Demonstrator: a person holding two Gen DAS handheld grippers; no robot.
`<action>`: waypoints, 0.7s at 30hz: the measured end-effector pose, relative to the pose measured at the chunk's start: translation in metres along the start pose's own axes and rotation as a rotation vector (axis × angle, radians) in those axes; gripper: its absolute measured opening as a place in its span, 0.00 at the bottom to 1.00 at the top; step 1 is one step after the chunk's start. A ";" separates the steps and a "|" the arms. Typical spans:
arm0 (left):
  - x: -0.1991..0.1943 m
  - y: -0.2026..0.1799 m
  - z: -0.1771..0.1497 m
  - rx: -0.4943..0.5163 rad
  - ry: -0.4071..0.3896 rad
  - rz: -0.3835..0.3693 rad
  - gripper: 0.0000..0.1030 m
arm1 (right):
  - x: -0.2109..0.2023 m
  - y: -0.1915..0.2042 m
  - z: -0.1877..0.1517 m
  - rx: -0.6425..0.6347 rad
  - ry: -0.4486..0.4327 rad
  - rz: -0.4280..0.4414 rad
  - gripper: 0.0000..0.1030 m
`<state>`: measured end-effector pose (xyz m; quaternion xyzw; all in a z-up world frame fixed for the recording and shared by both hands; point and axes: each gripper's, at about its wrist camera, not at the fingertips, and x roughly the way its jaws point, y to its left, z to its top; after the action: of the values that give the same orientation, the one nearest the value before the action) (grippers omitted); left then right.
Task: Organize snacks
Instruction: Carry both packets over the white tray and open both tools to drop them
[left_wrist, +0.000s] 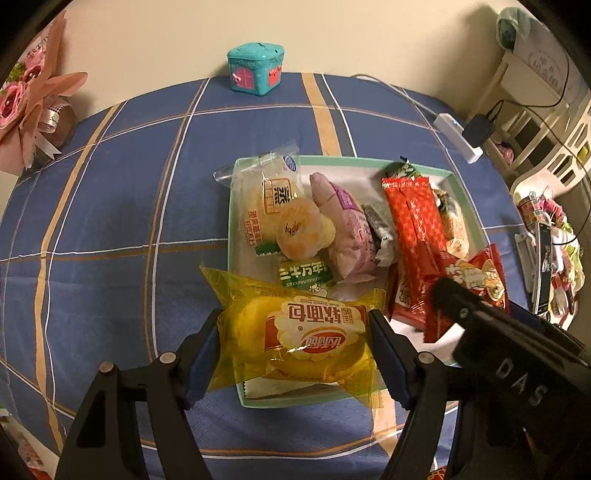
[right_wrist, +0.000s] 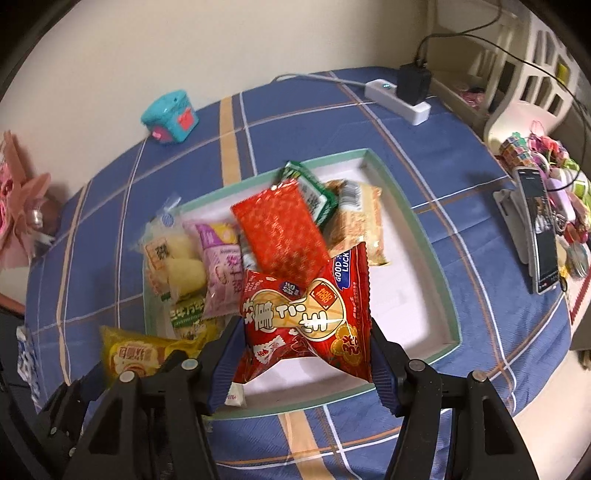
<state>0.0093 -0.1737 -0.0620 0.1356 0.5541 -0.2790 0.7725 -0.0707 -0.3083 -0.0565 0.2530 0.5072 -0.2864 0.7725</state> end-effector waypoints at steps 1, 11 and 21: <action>0.001 0.000 0.000 0.003 0.004 0.004 0.75 | 0.001 0.003 -0.001 -0.008 0.003 -0.001 0.65; 0.010 -0.001 -0.002 0.010 0.031 0.017 0.75 | 0.002 0.012 -0.002 -0.033 0.018 -0.008 0.68; 0.008 -0.002 -0.002 0.022 0.037 0.013 0.77 | -0.002 0.013 -0.002 -0.025 0.006 -0.012 0.75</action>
<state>0.0085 -0.1768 -0.0700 0.1528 0.5645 -0.2774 0.7623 -0.0631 -0.2976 -0.0541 0.2410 0.5146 -0.2838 0.7723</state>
